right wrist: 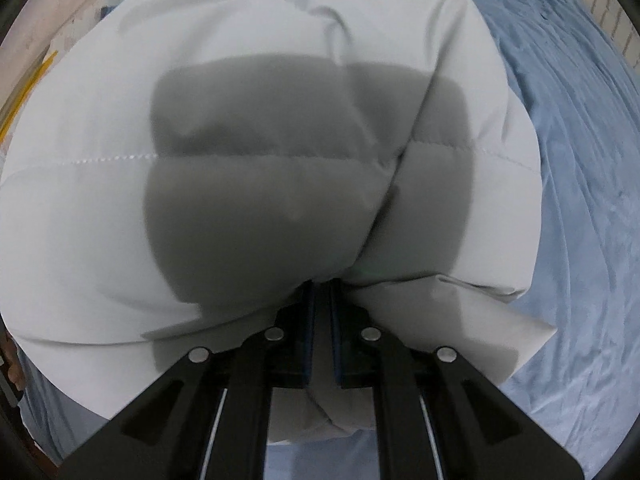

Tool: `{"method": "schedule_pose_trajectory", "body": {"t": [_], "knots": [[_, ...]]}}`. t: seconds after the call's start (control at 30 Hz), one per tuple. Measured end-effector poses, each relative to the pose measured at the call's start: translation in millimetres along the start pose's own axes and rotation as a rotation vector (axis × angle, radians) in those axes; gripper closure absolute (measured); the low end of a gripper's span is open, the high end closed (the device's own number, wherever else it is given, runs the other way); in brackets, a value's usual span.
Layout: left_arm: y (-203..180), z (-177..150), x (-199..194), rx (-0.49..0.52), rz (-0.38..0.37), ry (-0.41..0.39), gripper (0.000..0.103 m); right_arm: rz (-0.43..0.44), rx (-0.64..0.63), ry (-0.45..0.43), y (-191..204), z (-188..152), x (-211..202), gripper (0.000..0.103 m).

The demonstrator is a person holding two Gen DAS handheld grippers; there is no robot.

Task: Fold large clothes
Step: 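Grasp the folded jacket edge again with both grippers and lift it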

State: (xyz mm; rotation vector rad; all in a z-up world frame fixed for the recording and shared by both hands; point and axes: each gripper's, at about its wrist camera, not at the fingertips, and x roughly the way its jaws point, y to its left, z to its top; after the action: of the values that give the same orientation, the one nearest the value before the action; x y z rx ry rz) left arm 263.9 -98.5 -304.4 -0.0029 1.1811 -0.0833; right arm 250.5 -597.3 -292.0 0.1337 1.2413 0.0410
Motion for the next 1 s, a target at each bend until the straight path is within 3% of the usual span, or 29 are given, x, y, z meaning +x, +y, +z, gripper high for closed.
{"method": "schedule_pose_trajectory", "body": {"t": [0.17,0.33,0.43,0.47,0.5,0.53,0.6,0.73,1.0], "knots": [[2,-1,-32,-0.004,0.010,-0.019,0.049,0.046,0.027,-0.003,-18,-8,-31,0.093],[12,-4,-93,0.019,-0.001,-0.148,0.049,0.052,0.005,-0.142,-43,-16,-103,0.093],[26,4,-98,0.004,0.031,-0.147,0.049,0.071,0.082,-0.170,-64,-12,-118,0.092],[31,8,-89,-0.008,0.044,-0.126,0.050,0.078,0.113,-0.167,-71,-10,-115,0.092],[34,8,-86,-0.017,0.052,-0.102,0.058,0.093,0.131,-0.159,-76,-9,-110,0.092],[36,7,-73,-0.032,0.039,-0.062,0.074,0.106,0.138,-0.147,-71,-13,-99,0.092],[34,5,-49,-0.042,0.012,0.016,0.089,0.115,0.121,-0.110,-67,-14,-82,0.092],[18,-3,-14,-0.021,0.029,0.100,0.103,0.077,0.059,-0.041,-59,-16,-40,0.092],[-20,6,23,0.057,0.066,0.144,0.103,0.112,0.076,0.047,-46,-8,0,0.092]]}}
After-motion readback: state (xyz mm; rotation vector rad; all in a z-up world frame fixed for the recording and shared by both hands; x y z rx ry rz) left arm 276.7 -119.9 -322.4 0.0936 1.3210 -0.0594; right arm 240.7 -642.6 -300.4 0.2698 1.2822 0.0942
